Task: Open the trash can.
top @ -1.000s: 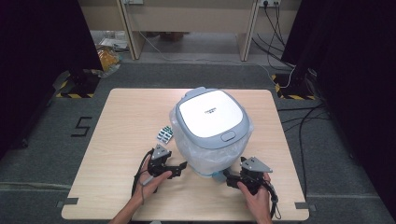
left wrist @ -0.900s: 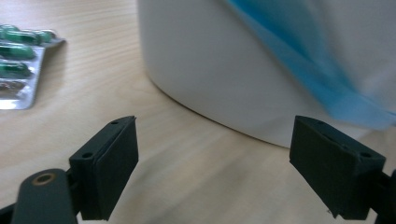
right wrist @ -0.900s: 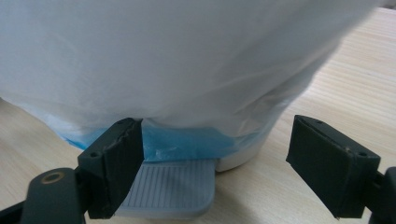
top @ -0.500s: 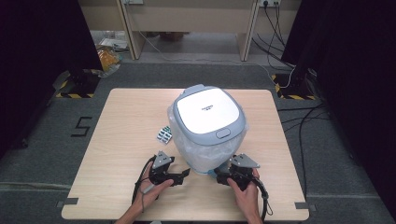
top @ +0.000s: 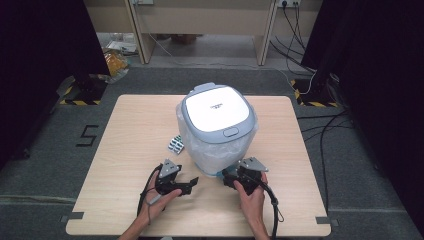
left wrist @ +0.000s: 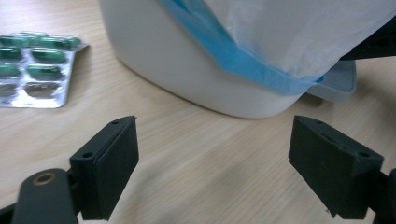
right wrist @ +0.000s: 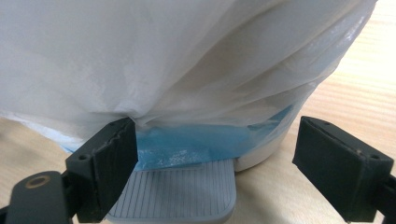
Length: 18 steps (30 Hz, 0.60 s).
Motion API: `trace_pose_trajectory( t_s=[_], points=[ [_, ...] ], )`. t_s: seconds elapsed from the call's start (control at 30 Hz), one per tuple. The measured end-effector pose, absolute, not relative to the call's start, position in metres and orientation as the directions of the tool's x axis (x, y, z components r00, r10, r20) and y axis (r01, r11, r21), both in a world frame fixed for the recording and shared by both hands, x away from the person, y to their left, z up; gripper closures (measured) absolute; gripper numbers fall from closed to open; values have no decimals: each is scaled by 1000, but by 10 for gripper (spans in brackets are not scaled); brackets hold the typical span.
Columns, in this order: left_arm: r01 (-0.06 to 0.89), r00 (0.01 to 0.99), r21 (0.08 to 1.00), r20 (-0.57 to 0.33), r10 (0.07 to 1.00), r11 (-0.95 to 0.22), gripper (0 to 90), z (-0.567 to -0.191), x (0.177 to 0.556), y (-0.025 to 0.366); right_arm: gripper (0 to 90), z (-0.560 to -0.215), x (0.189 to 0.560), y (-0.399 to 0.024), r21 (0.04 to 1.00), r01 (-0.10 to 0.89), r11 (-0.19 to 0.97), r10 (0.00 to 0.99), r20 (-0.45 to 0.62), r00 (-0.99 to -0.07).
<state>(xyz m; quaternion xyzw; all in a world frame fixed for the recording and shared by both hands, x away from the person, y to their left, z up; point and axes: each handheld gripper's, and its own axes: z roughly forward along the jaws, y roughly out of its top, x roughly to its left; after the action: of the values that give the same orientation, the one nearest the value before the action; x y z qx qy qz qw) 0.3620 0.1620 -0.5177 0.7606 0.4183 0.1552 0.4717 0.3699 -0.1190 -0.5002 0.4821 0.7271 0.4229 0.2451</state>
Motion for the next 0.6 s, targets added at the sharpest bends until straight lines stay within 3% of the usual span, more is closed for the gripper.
trace_pose_trajectory(
  t_s=[0.43,0.53,0.6],
  points=[
    [520,541,819,-98,835,-241,157,-517,357,219,134,-500,377,-103,856,479,193,905,33,-424],
    [527,520,809,-64,852,-260,157,-518,356,232,197,-498,371,-109,861,483,158,900,76,-430],
    [532,515,803,-54,856,-269,157,-518,355,235,189,-496,364,-114,857,482,181,905,47,-422]
  ],
)
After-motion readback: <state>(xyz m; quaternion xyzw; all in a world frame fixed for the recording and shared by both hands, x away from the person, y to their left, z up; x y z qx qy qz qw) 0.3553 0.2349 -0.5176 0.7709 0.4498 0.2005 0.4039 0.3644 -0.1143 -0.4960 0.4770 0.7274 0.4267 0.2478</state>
